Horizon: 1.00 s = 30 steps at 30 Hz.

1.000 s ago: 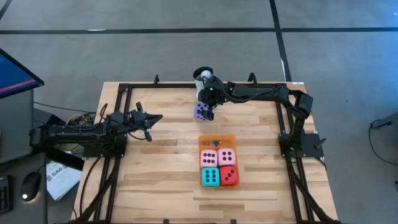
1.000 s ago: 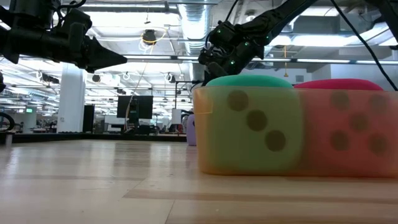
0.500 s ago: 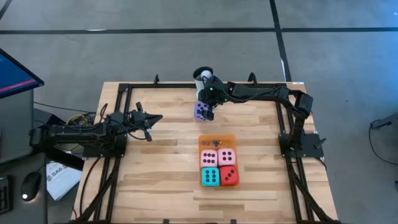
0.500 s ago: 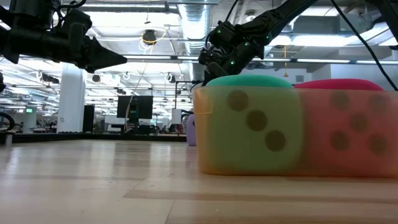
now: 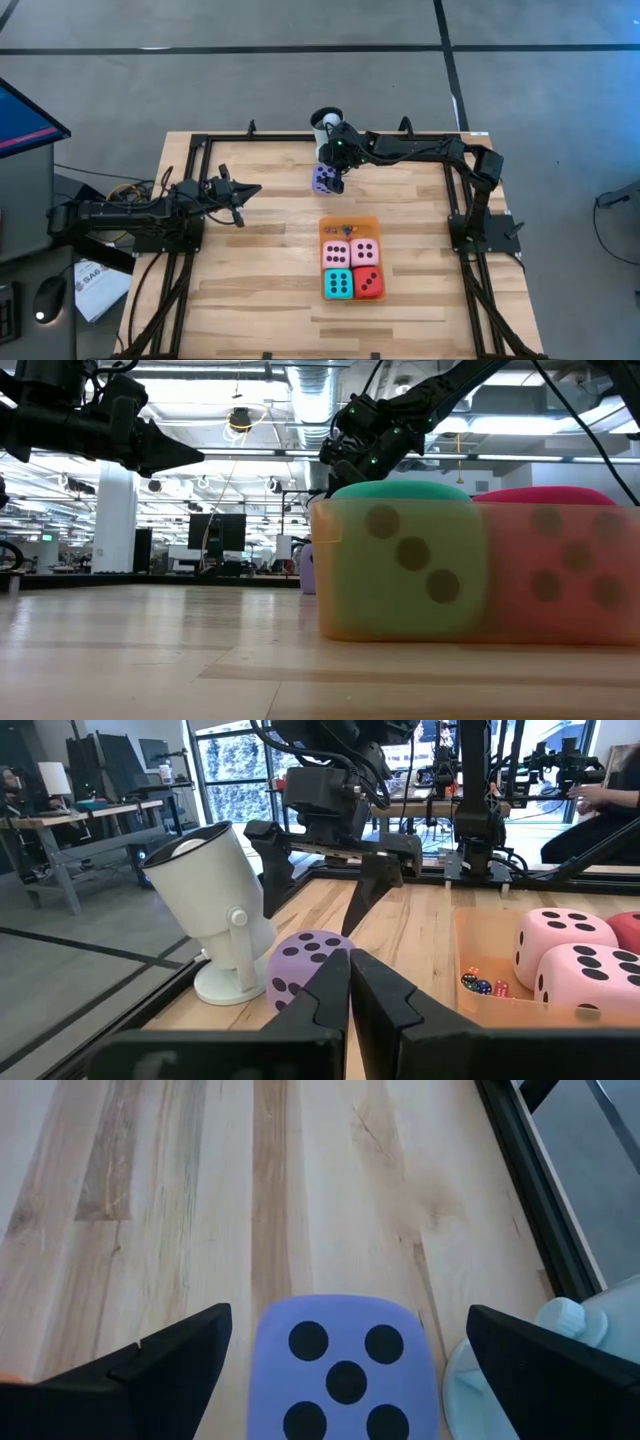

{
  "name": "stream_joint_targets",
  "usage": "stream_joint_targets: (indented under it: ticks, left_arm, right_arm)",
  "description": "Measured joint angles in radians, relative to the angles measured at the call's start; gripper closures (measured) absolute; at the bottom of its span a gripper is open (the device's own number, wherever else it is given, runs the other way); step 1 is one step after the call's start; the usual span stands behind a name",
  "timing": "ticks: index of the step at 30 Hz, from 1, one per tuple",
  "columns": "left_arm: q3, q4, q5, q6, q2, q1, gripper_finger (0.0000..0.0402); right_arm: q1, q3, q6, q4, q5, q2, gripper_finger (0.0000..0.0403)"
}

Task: Pick & Place Dice
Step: Put the large purple dice into the orange bin

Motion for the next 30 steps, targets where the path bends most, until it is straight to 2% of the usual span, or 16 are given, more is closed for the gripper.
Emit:
stream_joint_targets:
  ticks: [30]
  left_arm:
    - [0.0,0.007,0.0,0.0,0.0,0.0,0.0401]
  right_arm:
    - [0.0,0.0,0.02,0.004,0.0,0.0,0.0003]
